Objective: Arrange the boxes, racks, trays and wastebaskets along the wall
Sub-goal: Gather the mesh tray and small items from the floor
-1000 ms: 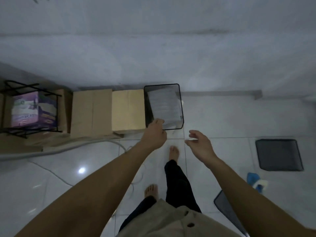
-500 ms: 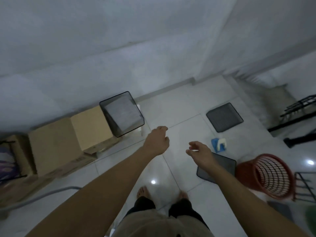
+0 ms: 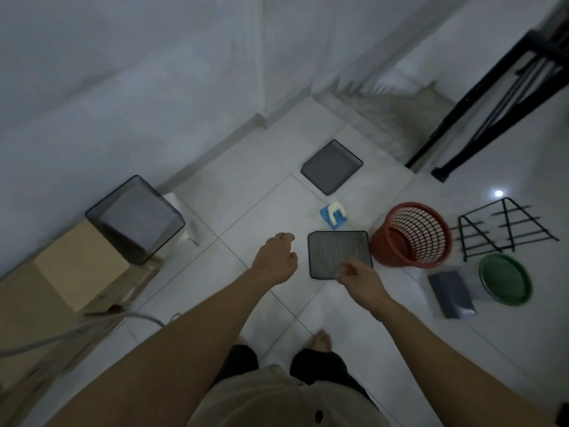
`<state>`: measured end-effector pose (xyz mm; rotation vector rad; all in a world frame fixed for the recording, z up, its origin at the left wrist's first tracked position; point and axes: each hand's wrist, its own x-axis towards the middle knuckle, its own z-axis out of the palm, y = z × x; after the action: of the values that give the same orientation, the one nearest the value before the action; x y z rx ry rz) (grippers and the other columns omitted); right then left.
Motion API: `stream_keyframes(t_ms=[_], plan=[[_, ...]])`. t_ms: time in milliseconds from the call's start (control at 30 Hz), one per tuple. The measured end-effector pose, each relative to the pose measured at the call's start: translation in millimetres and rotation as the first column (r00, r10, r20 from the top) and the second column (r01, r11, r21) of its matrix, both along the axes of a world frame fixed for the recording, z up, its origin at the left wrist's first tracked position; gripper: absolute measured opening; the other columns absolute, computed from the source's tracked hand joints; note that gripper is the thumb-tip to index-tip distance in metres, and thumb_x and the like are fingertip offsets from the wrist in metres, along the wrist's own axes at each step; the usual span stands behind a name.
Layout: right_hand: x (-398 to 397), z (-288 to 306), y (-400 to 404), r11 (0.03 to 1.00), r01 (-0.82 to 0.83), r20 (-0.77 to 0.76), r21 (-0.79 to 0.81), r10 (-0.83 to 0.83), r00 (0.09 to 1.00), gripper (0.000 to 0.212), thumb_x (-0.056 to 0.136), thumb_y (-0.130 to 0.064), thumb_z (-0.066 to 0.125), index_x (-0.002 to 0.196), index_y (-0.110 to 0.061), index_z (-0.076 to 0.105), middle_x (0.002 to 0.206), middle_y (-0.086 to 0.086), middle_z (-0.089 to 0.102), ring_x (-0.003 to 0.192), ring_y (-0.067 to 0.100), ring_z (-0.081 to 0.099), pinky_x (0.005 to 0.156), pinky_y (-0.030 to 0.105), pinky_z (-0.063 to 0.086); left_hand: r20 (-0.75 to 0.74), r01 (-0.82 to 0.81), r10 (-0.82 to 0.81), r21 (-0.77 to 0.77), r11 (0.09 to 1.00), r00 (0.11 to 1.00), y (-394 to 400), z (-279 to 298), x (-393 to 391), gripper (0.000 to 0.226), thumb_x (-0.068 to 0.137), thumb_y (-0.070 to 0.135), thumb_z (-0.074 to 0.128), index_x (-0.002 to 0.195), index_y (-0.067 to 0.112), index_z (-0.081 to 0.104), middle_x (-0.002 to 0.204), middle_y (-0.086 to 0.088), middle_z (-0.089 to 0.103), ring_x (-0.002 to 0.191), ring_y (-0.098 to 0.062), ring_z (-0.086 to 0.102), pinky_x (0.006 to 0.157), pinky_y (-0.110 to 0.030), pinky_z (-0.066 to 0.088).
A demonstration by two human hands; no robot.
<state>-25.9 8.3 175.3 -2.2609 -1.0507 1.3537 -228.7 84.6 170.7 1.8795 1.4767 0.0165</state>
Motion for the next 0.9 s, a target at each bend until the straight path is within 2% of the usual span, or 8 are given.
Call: stream_keyframes(t_ms=[167,333,467,533,633,733,833,900], plan=[[55,-27,-3,0.999,0.039,0.019,0.031,-0.04,0.999,0.039,0.09,-0.02,0.067,0.127,-0.01,0.058,0.11,0.002,0.061,0.1,0.013,0.055,0.084,0.023,0.039,-0.01,0.063,-0.063,-0.005,0.998,0.998,8,-34,58,0.047,0.098,0.021,0.047,0.143,0.01,0.039,0.147,-0.01,0.042,0.127,-0.026,0.045,0.102,-0.034,0.037],[84,-111,10,0.994,0.099,0.023,0.047,-0.101,0.995,0.032,0.091,-0.012,0.066,0.121,-0.006,0.06,0.101,0.0,0.057,0.097,0.013,0.052,0.082,0.02,0.036,-0.018,0.116,-0.116,-0.004,0.993,0.993,32,-112,96,0.044,0.098,0.018,0.048,0.141,0.008,0.041,0.142,-0.011,0.046,0.125,-0.025,0.046,0.1,-0.032,0.038],[91,-214,26,0.991,0.132,0.03,0.034,-0.133,0.991,0.032,0.09,-0.01,0.066,0.118,0.003,0.059,0.11,0.014,0.063,0.093,0.018,0.052,0.08,0.023,0.04,-0.047,0.176,-0.175,0.014,0.984,0.983,54,-203,104,0.047,0.098,0.017,0.047,0.143,0.009,0.038,0.146,-0.01,0.042,0.128,-0.025,0.043,0.101,-0.032,0.036],[90,-273,33,0.986,0.159,0.023,0.047,-0.161,0.987,0.031,0.09,-0.007,0.066,0.118,0.005,0.059,0.113,0.017,0.063,0.093,0.018,0.052,0.077,0.019,0.037,-0.056,0.206,-0.205,0.018,0.978,0.977,67,-256,105,0.048,0.098,0.016,0.047,0.145,0.008,0.037,0.147,-0.01,0.041,0.129,-0.025,0.042,0.102,-0.032,0.035],[83,-365,43,0.973,0.214,0.021,0.082,-0.216,0.976,0.03,0.088,0.0,0.065,0.118,0.004,0.062,0.112,0.016,0.063,0.103,0.026,0.057,0.075,0.008,0.033,-0.065,0.264,-0.262,0.02,0.964,0.963,88,-341,109,0.049,0.097,0.016,0.047,0.145,0.008,0.037,0.147,-0.01,0.04,0.13,-0.025,0.042,0.102,-0.032,0.036],[75,-456,51,0.955,0.286,-0.002,0.078,-0.287,0.958,0.024,0.089,0.002,0.061,0.113,0.003,0.063,0.102,0.009,0.06,0.106,0.03,0.058,0.072,0.007,0.034,-0.074,0.315,-0.312,0.04,0.948,0.947,109,-429,117,0.048,0.097,0.015,0.047,0.143,0.007,0.039,0.146,-0.011,0.04,0.129,-0.028,0.041,0.102,-0.035,0.037],[71,-542,56,0.924,0.379,0.0,0.056,-0.379,0.925,0.035,0.092,0.0,0.056,0.127,-0.003,0.059,0.117,0.01,0.06,0.112,0.027,0.055,0.083,0.012,0.034,-0.087,0.367,-0.361,0.066,0.928,0.929,128,-515,129,0.046,0.097,0.016,0.046,0.141,0.006,0.04,0.145,-0.012,0.041,0.128,-0.028,0.041,0.1,-0.037,0.039],[71,-596,60,0.9,0.431,0.011,0.061,-0.432,0.902,0.038,0.094,-0.003,0.053,0.132,-0.004,0.056,0.121,0.011,0.061,0.11,0.026,0.057,0.082,0.012,0.034,-0.077,0.396,-0.391,0.077,0.915,0.917,138,-569,134,0.046,0.097,0.016,0.047,0.142,0.006,0.039,0.147,-0.011,0.039,0.129,-0.028,0.04,0.101,-0.039,0.04]])
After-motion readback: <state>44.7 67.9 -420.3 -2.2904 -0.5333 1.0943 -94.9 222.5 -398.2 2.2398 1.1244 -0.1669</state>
